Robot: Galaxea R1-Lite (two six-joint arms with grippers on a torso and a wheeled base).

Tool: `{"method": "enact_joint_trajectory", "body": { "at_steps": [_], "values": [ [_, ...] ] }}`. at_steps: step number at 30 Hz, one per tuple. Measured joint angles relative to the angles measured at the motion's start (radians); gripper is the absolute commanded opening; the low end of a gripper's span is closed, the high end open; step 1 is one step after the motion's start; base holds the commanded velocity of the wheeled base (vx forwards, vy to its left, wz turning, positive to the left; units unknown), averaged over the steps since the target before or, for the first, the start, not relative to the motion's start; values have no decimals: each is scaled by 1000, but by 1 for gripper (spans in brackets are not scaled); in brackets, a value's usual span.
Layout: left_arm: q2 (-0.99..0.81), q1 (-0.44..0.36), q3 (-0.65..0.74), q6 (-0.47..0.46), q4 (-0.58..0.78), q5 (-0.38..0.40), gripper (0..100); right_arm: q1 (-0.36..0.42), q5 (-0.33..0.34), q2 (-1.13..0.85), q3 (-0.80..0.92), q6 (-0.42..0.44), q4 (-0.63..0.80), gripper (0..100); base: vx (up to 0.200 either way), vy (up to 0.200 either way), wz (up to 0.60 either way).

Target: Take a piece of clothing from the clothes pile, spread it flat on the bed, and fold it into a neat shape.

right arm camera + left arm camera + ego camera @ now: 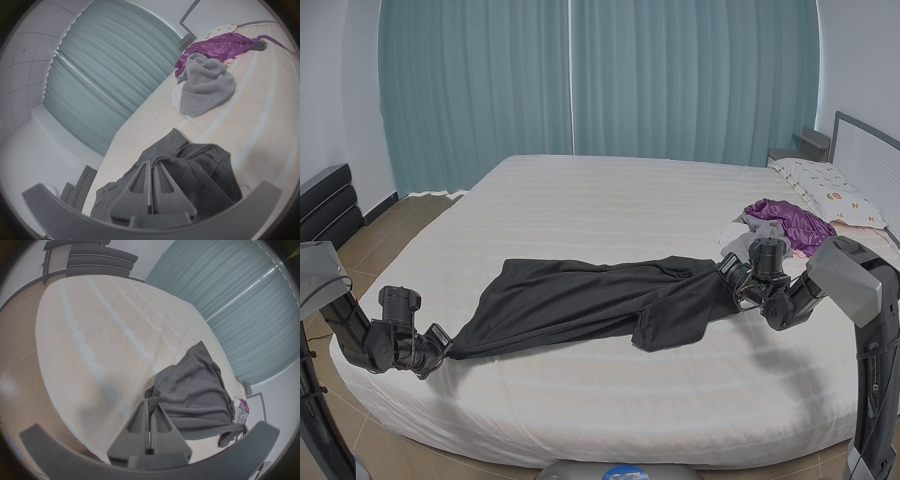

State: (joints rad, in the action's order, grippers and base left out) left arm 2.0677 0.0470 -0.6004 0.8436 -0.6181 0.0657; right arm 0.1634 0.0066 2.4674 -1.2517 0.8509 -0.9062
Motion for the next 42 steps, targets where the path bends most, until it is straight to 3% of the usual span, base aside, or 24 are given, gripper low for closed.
{"method": "enact_joint_trajectory", "body": {
  "at_steps": [1,8,15,24,29,32,42],
  "values": [
    [2,-1,1,0,0,0,0,1,-7,18,-26,0,1,100,0,0,0],
    [12,-7,6,1,-1,0,0,13,-27,95,-93,-17,-1,100,0,0,0],
    [14,-9,9,1,-1,0,0,14,-16,55,-32,-21,-19,100,0,0,0],
    [11,-9,14,1,-1,0,0,29,62,-68,247,-29,-89,100,0,0,0],
    [10,-10,17,1,-1,0,0,53,146,-119,394,-31,-118,100,0,0,0],
    [9,-14,19,1,-1,0,0,75,174,-133,439,-32,-124,100,0,0,0],
    [7,-20,20,1,0,0,0,137,176,-96,437,-33,-114,100,0,0,0]
  ]
}}
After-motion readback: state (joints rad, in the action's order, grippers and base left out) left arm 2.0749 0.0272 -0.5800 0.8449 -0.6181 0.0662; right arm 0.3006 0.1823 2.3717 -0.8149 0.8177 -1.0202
